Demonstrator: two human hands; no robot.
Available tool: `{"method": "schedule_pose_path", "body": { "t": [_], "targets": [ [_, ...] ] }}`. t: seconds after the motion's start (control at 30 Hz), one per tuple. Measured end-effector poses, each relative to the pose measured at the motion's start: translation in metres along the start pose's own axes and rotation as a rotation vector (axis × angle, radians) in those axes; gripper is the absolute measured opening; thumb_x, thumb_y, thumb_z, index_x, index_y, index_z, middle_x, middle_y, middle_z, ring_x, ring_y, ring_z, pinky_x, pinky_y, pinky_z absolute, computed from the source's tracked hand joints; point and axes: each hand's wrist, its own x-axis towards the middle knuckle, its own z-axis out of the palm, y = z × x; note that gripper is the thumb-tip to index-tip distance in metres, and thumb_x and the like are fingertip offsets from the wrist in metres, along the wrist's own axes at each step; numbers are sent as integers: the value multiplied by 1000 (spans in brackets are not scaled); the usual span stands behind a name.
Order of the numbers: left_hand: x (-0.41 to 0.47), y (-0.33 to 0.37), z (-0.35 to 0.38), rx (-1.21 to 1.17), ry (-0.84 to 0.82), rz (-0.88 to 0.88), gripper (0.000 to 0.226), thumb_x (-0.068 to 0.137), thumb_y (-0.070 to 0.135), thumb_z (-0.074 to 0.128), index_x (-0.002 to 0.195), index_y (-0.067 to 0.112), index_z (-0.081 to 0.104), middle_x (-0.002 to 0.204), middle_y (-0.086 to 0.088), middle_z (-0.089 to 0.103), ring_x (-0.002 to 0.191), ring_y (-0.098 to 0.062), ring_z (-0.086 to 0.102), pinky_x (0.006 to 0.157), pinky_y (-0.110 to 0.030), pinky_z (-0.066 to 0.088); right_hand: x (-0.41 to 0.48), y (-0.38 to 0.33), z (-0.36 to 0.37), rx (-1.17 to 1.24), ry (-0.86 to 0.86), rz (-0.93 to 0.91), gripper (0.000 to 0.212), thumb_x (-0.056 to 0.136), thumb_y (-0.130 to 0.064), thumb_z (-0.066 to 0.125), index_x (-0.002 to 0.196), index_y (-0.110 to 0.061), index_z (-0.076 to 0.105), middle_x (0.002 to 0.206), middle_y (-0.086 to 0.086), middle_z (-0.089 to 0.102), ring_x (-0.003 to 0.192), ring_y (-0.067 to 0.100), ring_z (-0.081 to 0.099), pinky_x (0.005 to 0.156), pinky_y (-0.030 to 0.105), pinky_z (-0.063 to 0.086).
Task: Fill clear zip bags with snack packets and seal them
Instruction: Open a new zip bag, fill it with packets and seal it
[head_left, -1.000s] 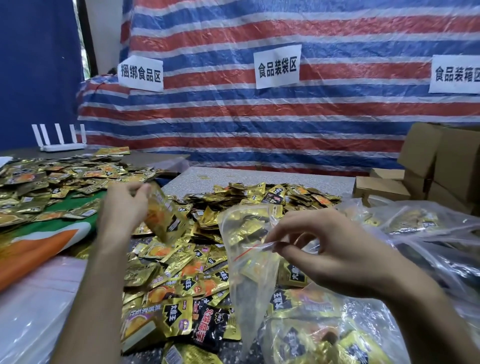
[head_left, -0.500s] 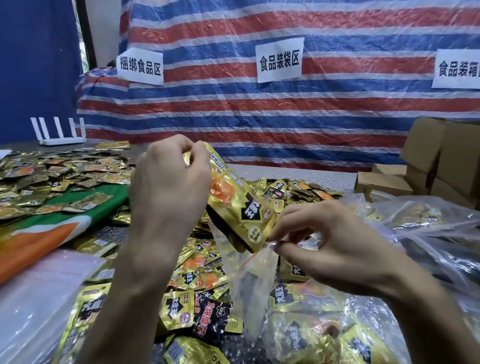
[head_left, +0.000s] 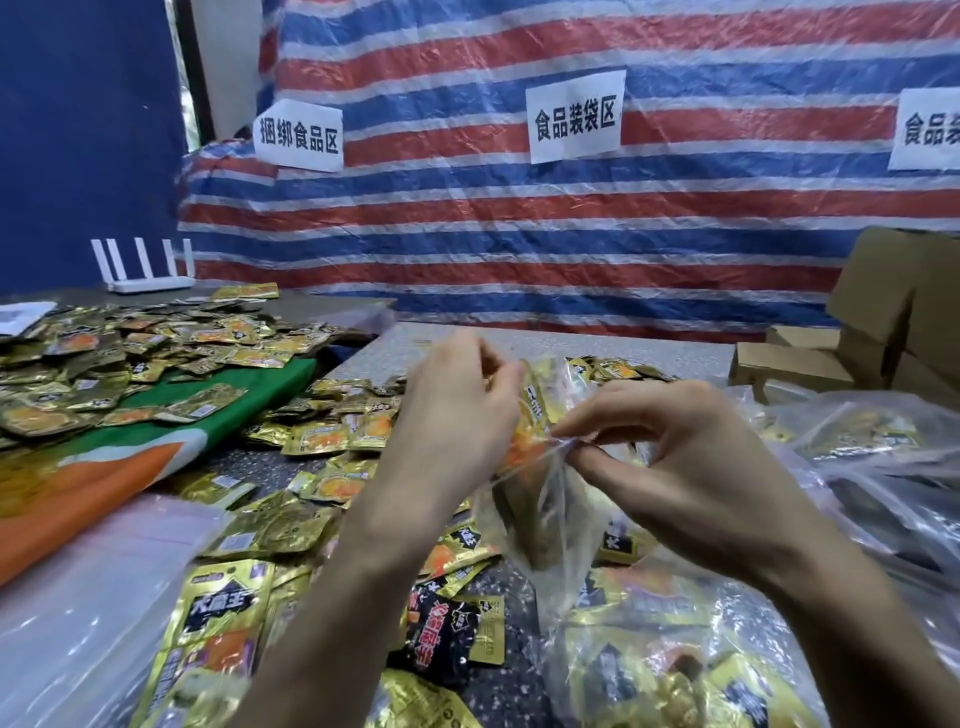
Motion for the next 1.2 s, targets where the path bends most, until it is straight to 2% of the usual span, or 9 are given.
{"method": "schedule_pose_path", "body": {
  "t": [0.17, 0.33, 0.43, 0.5, 0.63, 0.77, 0.9, 1.03, 1.2],
  "targets": [
    [7, -2, -5, -332, -147, -60, 8, 85, 10, 75, 86, 7, 68, 72, -3, 69, 56, -14, 67, 55, -28, 58, 2, 10, -9, -91, 26, 75, 13, 88, -11, 71, 88, -23, 76, 79, -10, 70, 77, 5, 65, 74, 25, 54],
    [25, -23, -28, -489, -188, -221, 14, 99, 25, 58, 103, 12, 63, 101, -8, 67, 71, -22, 73, 57, -29, 58, 2, 14, -11, -65, -59, 134, 14, 88, -15, 69, 85, -28, 72, 80, -8, 72, 79, 7, 67, 77, 31, 55],
    [39, -62, -44, -19, -201, -239, 19, 95, 34, 62, 101, 17, 61, 109, -8, 66, 84, -22, 70, 70, -36, 59, 1, 14, -9, -63, -94, 128, 14, 87, -15, 69, 86, -28, 75, 80, -12, 73, 79, 4, 67, 76, 30, 55],
    [45, -95, -53, 377, -408, -333, 39, 87, 42, 71, 117, 19, 60, 128, -9, 60, 107, -24, 63, 91, -42, 53, 1, 14, -8, -65, -103, 125, 13, 87, -15, 69, 89, -26, 76, 81, -12, 73, 80, 3, 67, 75, 30, 56],
    [43, -149, -62, 521, -684, -703, 92, 72, 44, 83, 150, 25, 38, 162, -8, 24, 146, -32, 28, 117, -48, 30, 1, 15, -8, -68, -138, 123, 12, 89, -16, 69, 92, -24, 77, 86, -9, 75, 83, 4, 68, 76, 32, 57],
    [36, -186, -55, 636, -796, -828, 96, 72, 48, 83, 149, 12, 39, 154, -13, 37, 138, -34, 40, 106, -44, 40, 1, 14, -8, -54, -138, 107, 11, 88, -16, 69, 91, -24, 77, 87, -9, 75, 84, 5, 68, 77, 34, 57],
    [39, -200, -43, 664, -719, -813, 65, 70, 31, 89, 125, 9, 62, 123, -10, 62, 98, -25, 59, 86, -36, 49, 1, 15, -8, -50, -136, 109, 11, 89, -16, 69, 90, -23, 77, 87, -8, 75, 84, 6, 68, 78, 36, 57],
    [42, -194, -44, 638, -677, -811, 30, 75, 20, 79, 99, 6, 66, 89, -8, 65, 71, -20, 60, 61, -27, 50, 0, 15, -9, -64, -144, 102, 13, 89, -15, 68, 90, -25, 76, 89, -9, 74, 85, 4, 68, 78, 34, 58],
    [55, -186, -52, 439, -254, -781, 29, 90, 12, 48, 110, -8, 55, 90, -22, 58, 79, -31, 58, 64, -34, 48, 0, 14, -9, -87, -150, 96, 13, 89, -17, 67, 90, -27, 75, 88, -10, 73, 85, 3, 66, 77, 31, 57]
  ]
}}
